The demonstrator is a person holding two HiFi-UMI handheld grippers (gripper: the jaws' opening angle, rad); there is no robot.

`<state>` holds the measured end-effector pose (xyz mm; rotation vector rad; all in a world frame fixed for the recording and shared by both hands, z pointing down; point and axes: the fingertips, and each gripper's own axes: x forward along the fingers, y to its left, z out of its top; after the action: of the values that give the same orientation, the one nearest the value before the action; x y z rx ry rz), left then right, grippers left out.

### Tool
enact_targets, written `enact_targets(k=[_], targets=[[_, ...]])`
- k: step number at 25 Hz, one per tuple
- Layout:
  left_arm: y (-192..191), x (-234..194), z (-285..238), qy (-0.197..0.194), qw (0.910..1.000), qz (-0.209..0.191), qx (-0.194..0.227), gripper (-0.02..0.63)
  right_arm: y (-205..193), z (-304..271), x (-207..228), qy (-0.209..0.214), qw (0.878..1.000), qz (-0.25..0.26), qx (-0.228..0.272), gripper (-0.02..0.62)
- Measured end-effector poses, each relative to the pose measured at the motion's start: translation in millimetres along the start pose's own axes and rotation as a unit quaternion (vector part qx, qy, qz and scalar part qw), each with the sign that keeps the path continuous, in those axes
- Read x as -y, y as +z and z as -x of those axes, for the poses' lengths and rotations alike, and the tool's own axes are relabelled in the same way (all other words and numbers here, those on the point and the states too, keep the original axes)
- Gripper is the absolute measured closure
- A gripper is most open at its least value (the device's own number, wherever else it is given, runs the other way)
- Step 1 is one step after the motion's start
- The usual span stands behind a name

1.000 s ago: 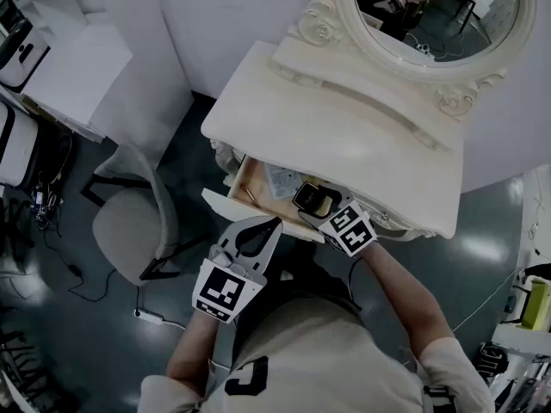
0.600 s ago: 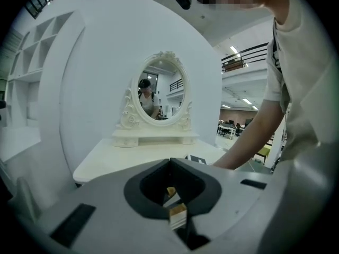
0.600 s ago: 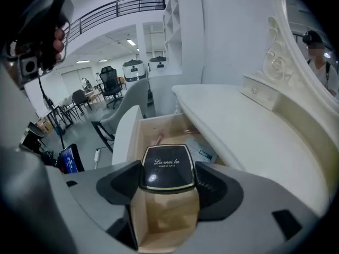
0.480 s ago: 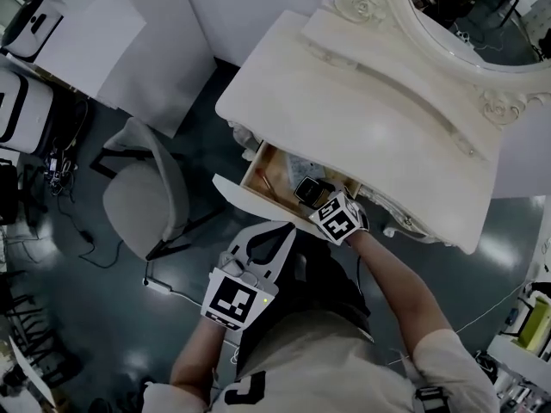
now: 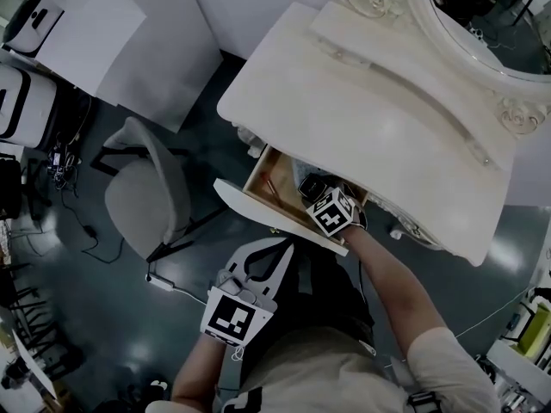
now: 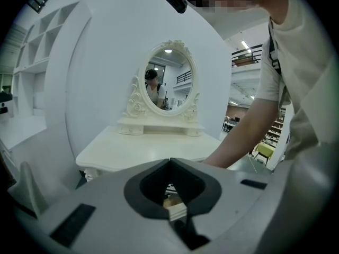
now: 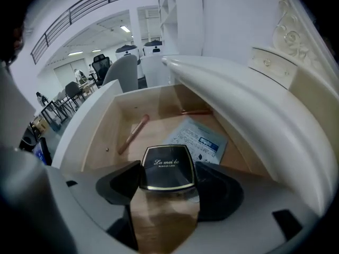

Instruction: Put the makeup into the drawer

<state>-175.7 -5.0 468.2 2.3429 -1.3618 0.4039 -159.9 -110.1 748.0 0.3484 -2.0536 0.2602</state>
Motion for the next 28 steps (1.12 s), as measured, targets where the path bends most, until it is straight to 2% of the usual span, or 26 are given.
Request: enact_targets(k=[8,15,22,28], targets=[[-3.8,-6.8,-0.4,0.008,0.9999,0.004,-0.007,0.552,-3.7,-19.4,5.6,-0.008,1.0,-0.014,-0.005,0.256],[-3.6,-12.8,4.8,0.006,0.9999,-0.008,-0.009,0.552,6.2,-4.1,2.3,-0.005,1.0,-0.025,0.016,0.256],[10.1,-18.3,12.3,0.002,0.9997,-0.025,0.006,0.552,27.9,48.0,-11.4,0.001,0.995,-0.057,0.078,0.256],[23.9,-20.4,22.8,0.001,0.999,-0.038,0.025,0.552,61.6,109.0,-12.6,-0.006,0.981,-0.104,0.164,0.256]])
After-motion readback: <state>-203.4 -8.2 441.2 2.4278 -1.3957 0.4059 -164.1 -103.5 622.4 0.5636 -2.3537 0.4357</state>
